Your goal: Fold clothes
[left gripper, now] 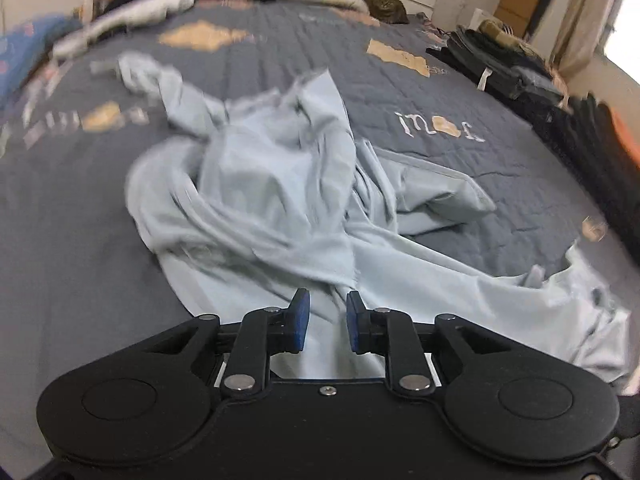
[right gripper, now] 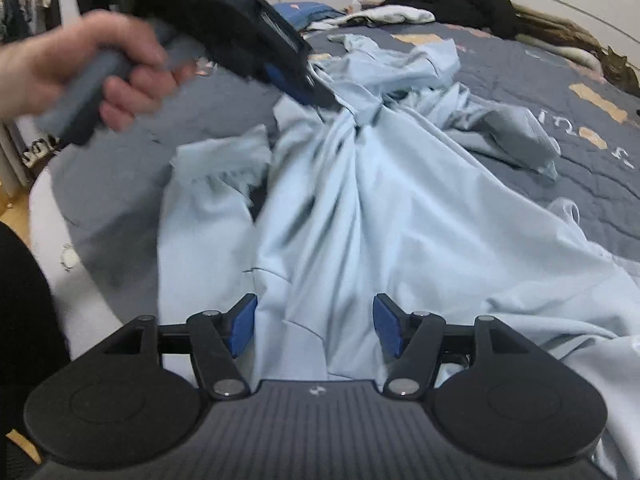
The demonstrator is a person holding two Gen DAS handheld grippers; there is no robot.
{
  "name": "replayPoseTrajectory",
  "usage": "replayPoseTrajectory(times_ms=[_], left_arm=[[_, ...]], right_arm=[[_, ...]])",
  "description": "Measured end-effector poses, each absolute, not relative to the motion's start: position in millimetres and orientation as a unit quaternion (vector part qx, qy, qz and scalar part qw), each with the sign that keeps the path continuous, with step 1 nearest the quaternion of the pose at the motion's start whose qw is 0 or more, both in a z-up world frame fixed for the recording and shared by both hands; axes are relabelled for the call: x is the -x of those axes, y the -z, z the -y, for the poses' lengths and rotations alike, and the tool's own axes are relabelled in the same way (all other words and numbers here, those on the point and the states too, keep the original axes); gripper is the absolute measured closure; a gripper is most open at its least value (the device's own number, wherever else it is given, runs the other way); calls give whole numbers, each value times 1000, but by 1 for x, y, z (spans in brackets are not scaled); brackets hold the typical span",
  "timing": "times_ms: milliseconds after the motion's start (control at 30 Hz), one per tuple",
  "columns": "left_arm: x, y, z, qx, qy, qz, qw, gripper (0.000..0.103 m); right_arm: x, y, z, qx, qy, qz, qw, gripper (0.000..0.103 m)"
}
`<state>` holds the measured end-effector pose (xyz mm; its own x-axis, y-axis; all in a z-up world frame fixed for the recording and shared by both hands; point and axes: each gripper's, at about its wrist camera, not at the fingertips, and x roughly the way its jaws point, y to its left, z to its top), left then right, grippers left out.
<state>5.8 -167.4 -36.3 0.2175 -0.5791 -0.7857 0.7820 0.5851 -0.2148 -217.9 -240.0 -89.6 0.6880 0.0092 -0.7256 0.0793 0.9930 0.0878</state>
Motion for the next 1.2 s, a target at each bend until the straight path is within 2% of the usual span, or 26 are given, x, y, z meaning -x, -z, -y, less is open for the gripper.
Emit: replayPoseTrajectory(times_ms=[67,100,200,233,267,300,367,433,567,667,933,1200], left_arm=[[-5,35,172,-133,441,-442,770,58],[-3,39,176,-143,440,-446,766,54],[5,57,189,-168,434,-455,759,53],[7,60,190,-167,435,-452,760,61],[7,62,190,-159,437,-453,761,81],[6,62,189,-145,440,-455,761,89],[0,54,182,-106,448,-454,763,97],[-2,35,172,-76,459,-436,771,98],[1,-23,148,-15,486,-385,784,98],[23,-84,138,5,518,-326,791,99],[87,-242,116,37,583,-167,794,99],[150,-359,83,46,578,-44,814,99]], right_arm=[[216,93,238,-51,21,-395,917,38],[214,94,236,-44,23,-395,917,37],[209,99,229,-24,28,-394,918,35],[209,101,228,-19,28,-392,920,35],[209,103,228,-15,26,-389,921,40],[209,104,229,-15,23,-385,922,46],[208,101,235,-26,27,-383,923,89],[208,93,247,-53,38,-381,922,96],[221,59,280,-90,80,-328,937,97],[243,9,302,-97,103,-253,957,97],[287,-151,312,34,136,-123,982,97],[321,-292,293,155,153,-29,976,98]])
